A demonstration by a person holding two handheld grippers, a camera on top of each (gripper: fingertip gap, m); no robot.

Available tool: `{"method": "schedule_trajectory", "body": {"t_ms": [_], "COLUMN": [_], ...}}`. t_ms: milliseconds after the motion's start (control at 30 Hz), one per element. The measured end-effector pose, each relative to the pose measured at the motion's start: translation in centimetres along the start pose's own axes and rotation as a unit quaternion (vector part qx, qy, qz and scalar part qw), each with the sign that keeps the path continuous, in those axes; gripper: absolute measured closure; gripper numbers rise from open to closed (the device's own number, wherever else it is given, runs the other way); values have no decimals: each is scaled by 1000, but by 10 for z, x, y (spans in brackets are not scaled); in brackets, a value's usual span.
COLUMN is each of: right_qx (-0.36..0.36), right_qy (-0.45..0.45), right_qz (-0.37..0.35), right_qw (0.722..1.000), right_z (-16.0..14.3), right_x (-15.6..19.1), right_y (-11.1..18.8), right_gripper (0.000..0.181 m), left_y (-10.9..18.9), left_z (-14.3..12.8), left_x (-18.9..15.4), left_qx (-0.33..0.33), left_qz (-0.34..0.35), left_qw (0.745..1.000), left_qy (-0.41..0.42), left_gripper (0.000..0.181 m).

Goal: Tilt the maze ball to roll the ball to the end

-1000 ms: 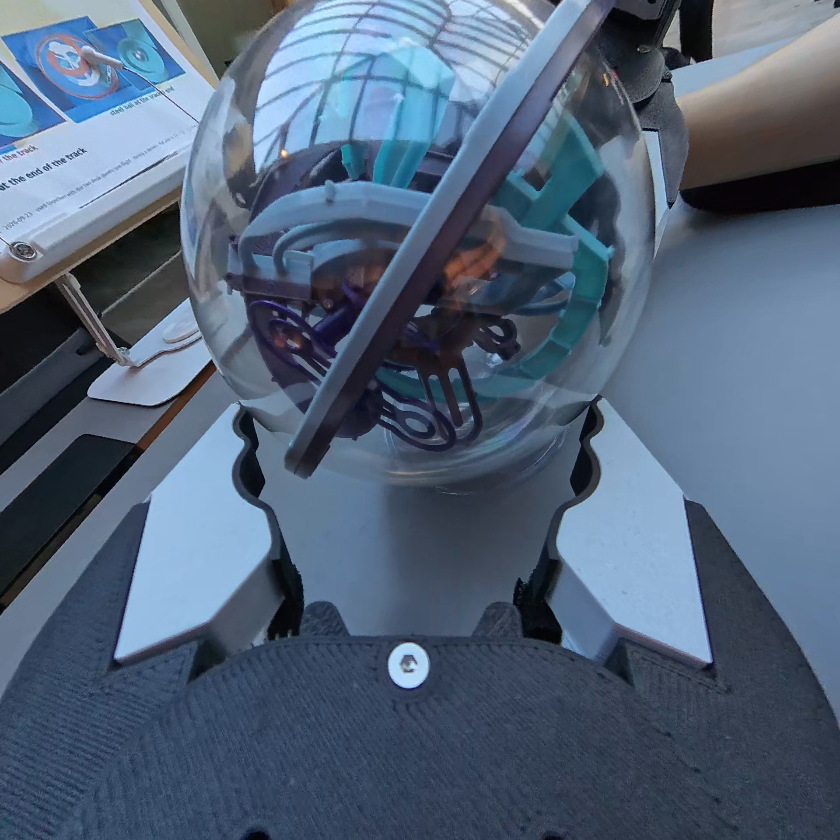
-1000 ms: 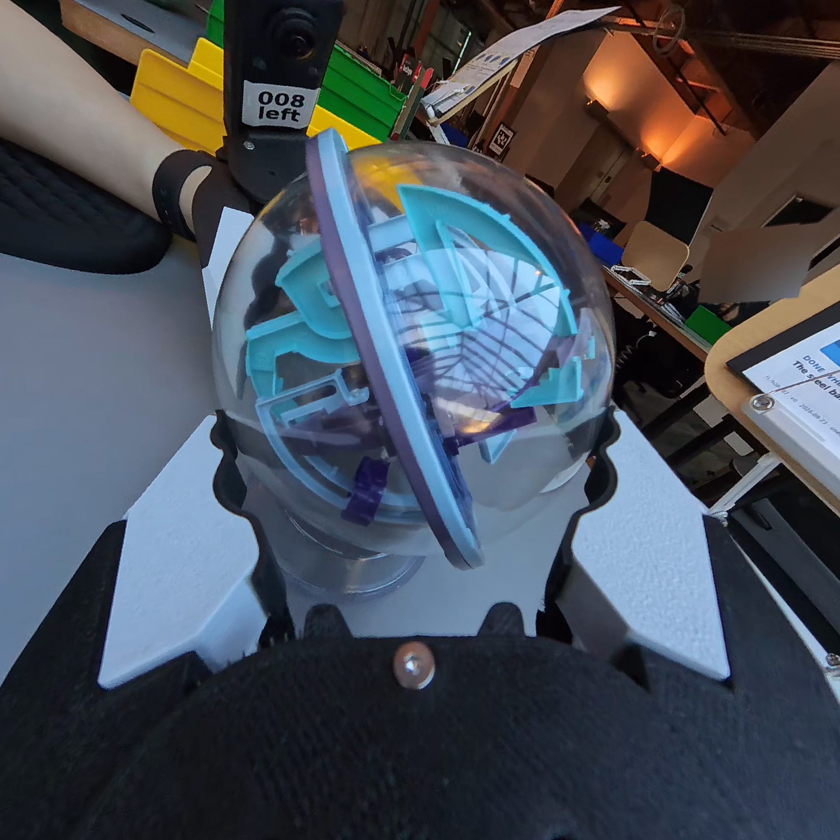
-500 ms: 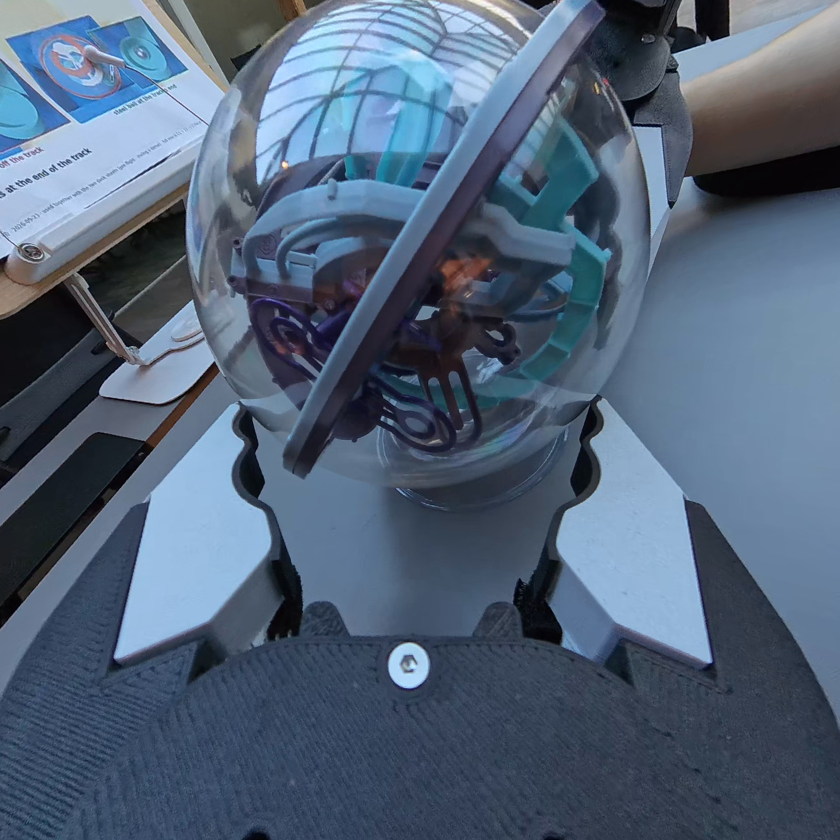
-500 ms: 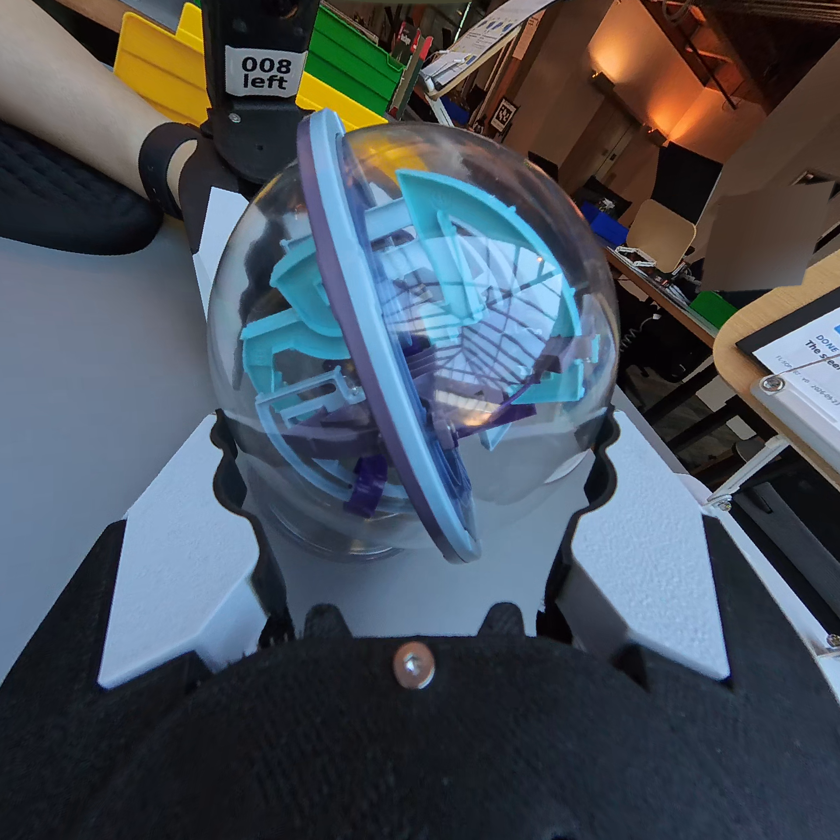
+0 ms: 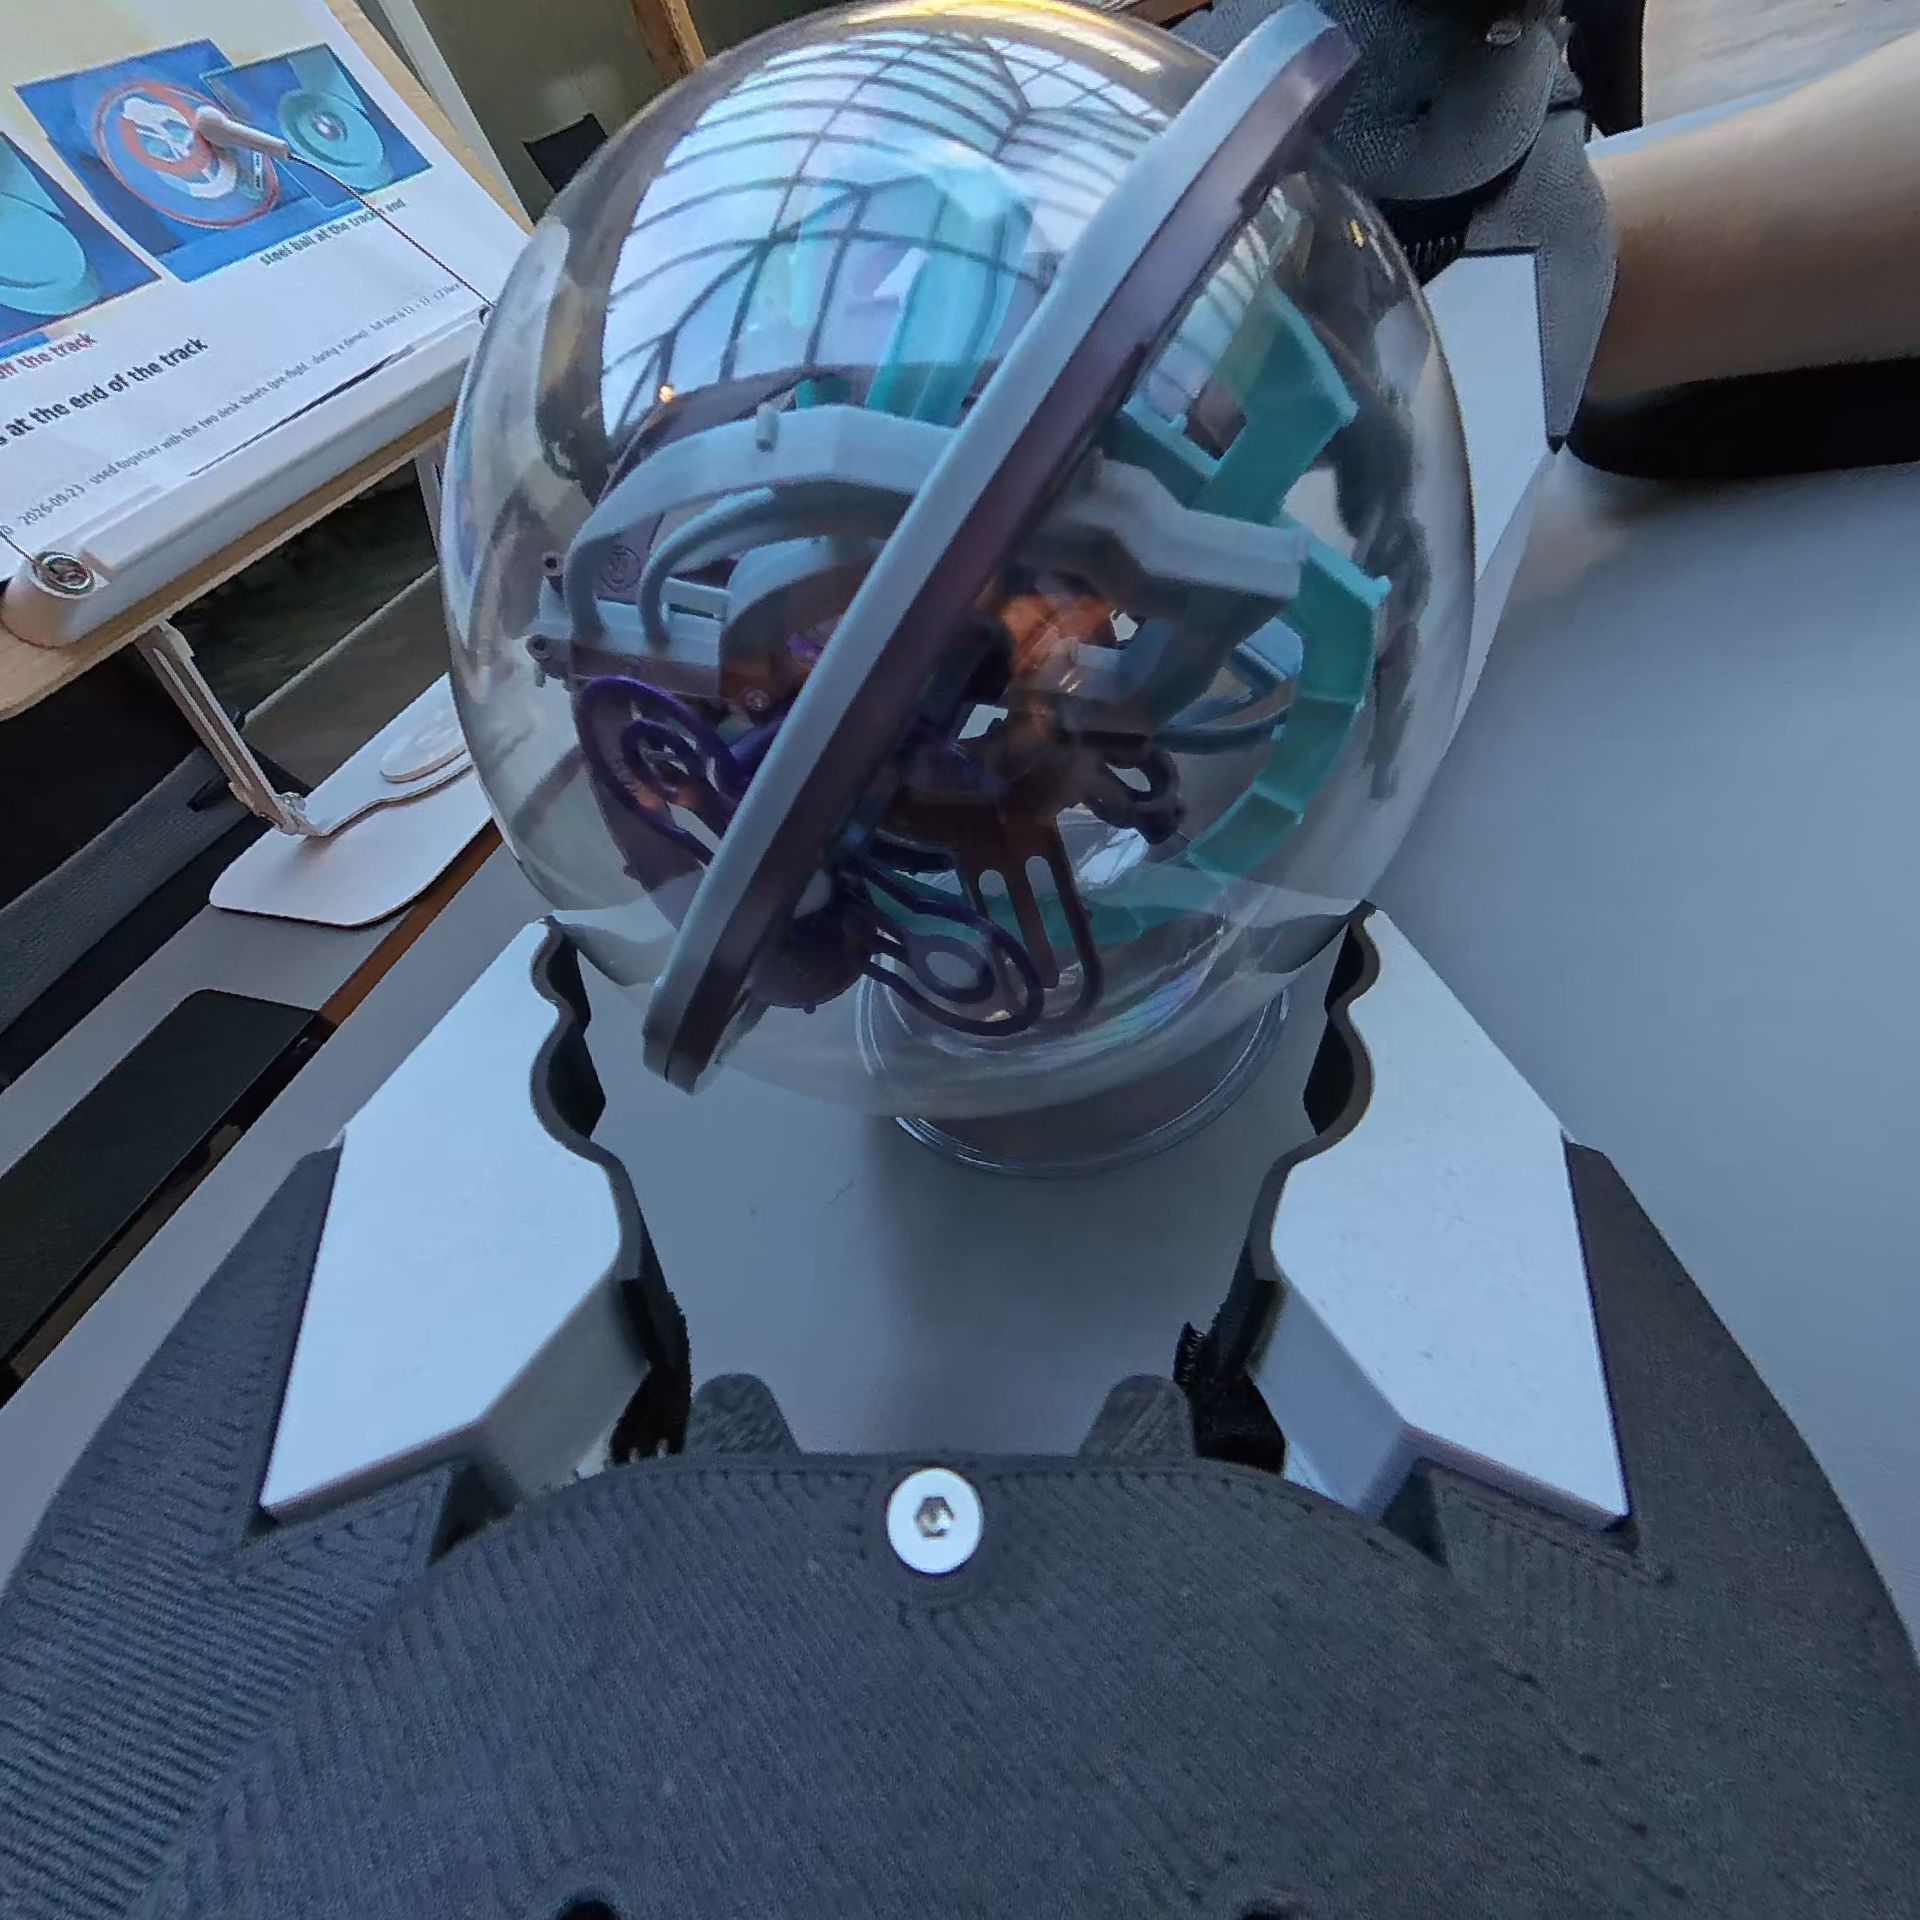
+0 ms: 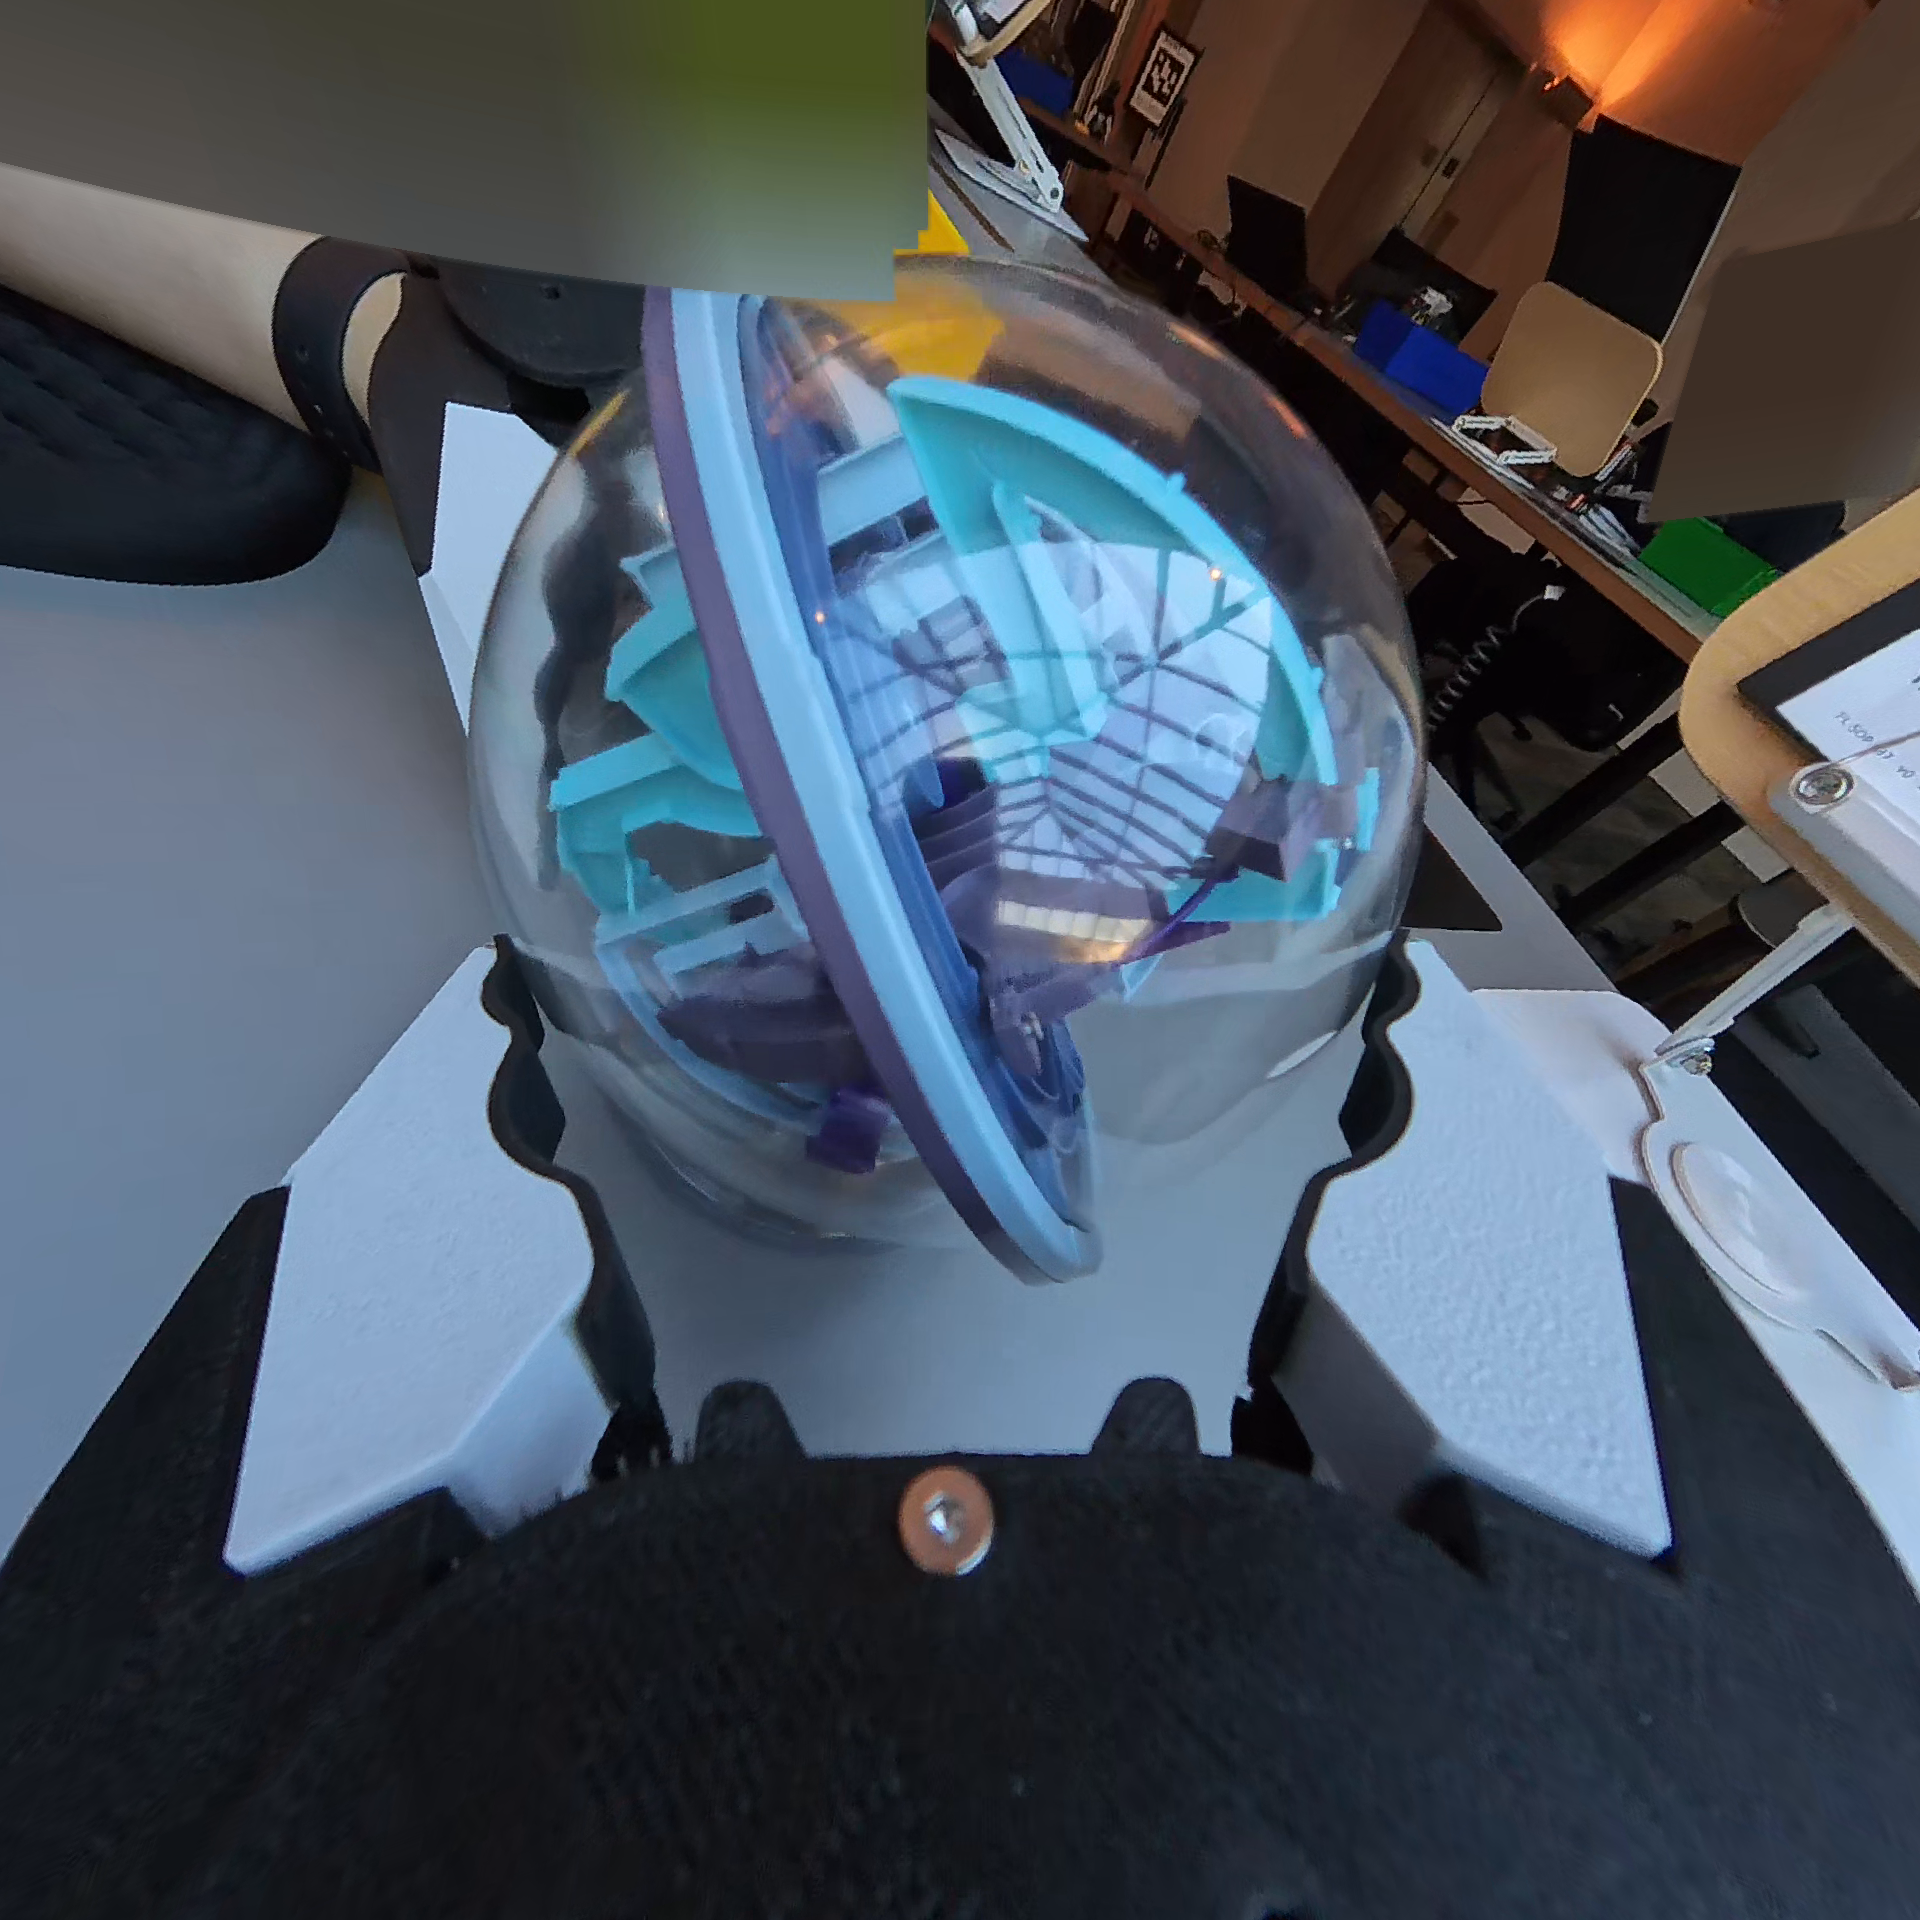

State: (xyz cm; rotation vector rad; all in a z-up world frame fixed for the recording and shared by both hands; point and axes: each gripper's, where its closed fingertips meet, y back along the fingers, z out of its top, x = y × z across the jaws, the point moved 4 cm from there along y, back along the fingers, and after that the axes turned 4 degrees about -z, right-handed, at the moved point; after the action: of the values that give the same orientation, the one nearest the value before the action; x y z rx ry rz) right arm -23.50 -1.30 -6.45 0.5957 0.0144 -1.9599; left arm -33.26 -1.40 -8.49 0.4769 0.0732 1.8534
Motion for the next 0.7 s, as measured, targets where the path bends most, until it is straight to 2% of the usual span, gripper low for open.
{"method": "schedule_trajectory", "body": {"t_ms": [133,300,433,567,700], "right_qx": [11,116,208,308,363], "right_qy": [11,109,199,266,313], "right_qz": [-3,14,47,78,94], "right_qw": [1000,987,956,910,873], "right_z": [11,20,33,30,28], "right_x": [-1,1,2,-6,-10], "right_y": [2,4,0,-3,-6], "right_gripper": [27,26,26,25,24], "left_y": [0,0,0,0,0], "left_z": [0,0,0,1,0], "left_x": [0,0,0,0,0], "left_qx": [-1,-1,-1,-1,-1], "left_qz": [0,0,0,0,0], "left_qw": [1000,1000,1000,1000,1000], "left_qy": [1,2,2,1,1], "left_gripper": [42,42,42,42,42]}}
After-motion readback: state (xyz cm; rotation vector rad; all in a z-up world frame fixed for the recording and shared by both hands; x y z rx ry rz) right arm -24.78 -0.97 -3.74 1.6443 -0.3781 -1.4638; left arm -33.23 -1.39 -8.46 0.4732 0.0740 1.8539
